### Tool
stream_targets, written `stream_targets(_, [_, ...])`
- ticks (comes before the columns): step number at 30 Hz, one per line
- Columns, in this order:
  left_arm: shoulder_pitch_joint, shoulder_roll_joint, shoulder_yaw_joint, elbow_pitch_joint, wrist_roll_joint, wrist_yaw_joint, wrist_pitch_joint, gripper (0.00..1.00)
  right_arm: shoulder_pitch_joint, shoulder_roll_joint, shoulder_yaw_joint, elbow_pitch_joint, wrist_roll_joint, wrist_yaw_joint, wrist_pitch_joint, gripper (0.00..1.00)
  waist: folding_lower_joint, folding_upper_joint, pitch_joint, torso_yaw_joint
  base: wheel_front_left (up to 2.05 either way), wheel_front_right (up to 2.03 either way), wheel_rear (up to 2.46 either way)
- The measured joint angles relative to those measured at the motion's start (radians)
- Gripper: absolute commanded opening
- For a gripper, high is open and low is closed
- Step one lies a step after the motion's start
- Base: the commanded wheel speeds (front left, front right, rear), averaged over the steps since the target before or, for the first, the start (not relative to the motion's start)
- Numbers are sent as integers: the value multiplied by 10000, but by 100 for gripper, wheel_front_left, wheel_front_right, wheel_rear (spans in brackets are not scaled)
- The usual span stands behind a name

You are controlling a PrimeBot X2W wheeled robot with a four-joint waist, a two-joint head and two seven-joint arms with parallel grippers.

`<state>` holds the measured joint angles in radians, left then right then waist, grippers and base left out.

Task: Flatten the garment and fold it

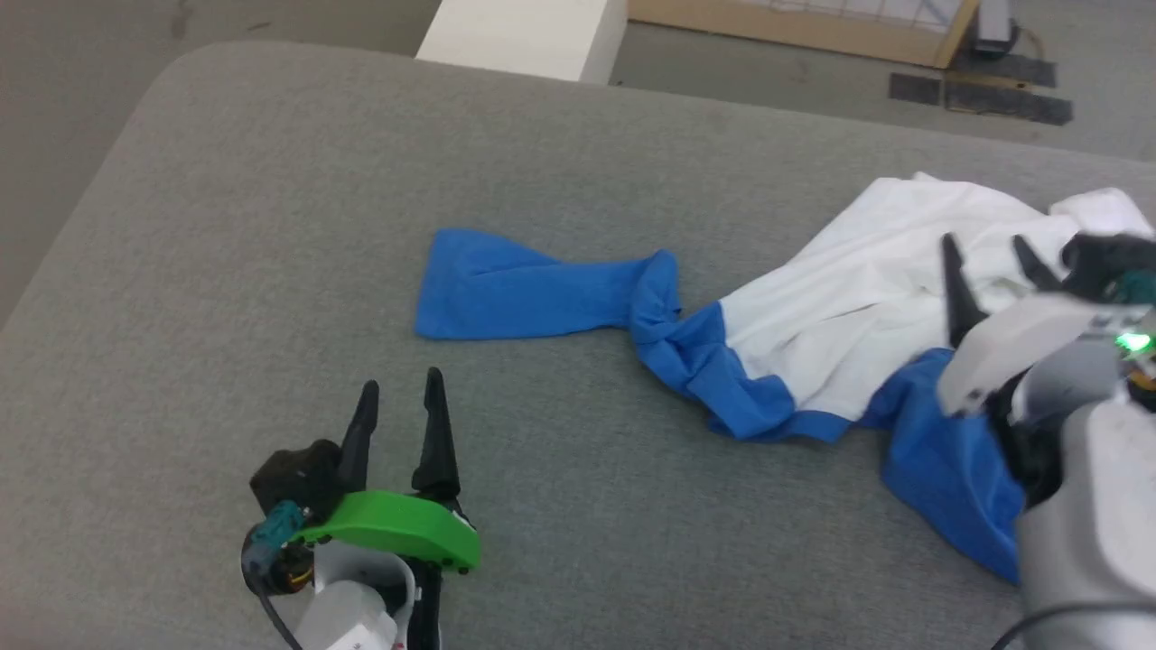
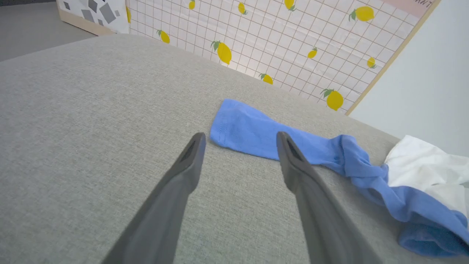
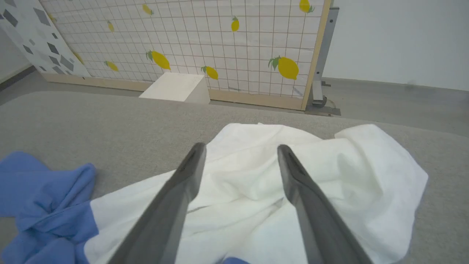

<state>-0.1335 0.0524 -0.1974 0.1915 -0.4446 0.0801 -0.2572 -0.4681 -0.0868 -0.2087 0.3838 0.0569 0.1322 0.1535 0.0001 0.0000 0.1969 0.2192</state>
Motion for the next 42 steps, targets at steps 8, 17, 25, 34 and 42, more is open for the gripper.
stream_targets(8, [-796, -2, -660, 1070, -234, 6, 282, 100, 2820, 240, 1659, -2648, 1243, -2, -1567, 100, 0, 0, -354, -912, 0, 0, 0])
stream_targets(17, [-2846, -13, -1413, 3022, -464, -144, 2353, 100, 4210, 343, 2290, -3653, 1987, -2, -1950, 100, -1, 0, -489, -2013, 0, 0, 0])
stream_targets(25, [-4018, 42, -1741, 4729, -679, 314, 4846, 100, 4251, 349, 2429, -3931, 2088, -2, -2065, 100, -1, 0, -279, -2865, 0, 0, 0])
stream_targets(34, [-4426, 272, -1705, 4872, -819, 253, 5409, 0, 4251, 351, 2614, -3921, 2278, -2, -2102, 100, -1, 0, -26, -3153, 0, 0, 0])
stream_targets(42, [-3581, 1083, -516, 3425, -1233, 637, 4000, 0, 4264, 355, 2464, -3933, 2349, -2, -2169, 100, -1, 0, -223, -2677, 0, 0, 0])
